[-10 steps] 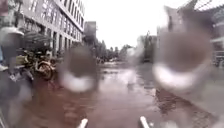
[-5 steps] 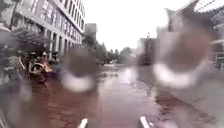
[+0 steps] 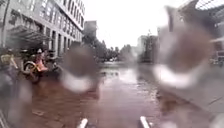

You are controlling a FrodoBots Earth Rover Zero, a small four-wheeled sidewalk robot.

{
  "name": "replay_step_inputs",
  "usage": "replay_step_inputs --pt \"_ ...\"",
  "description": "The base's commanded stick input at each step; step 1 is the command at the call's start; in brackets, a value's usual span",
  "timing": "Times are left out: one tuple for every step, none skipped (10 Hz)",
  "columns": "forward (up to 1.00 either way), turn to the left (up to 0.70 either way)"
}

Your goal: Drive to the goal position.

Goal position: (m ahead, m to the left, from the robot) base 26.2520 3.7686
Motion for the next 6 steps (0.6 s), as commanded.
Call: replay_step_inputs --pt "0.70 0.00" --pt "0.70 0.00" --pt "0.70 0.00" --pt "0.70 0.00" --pt "0.70 0.00" --pt "0.70 0.00"
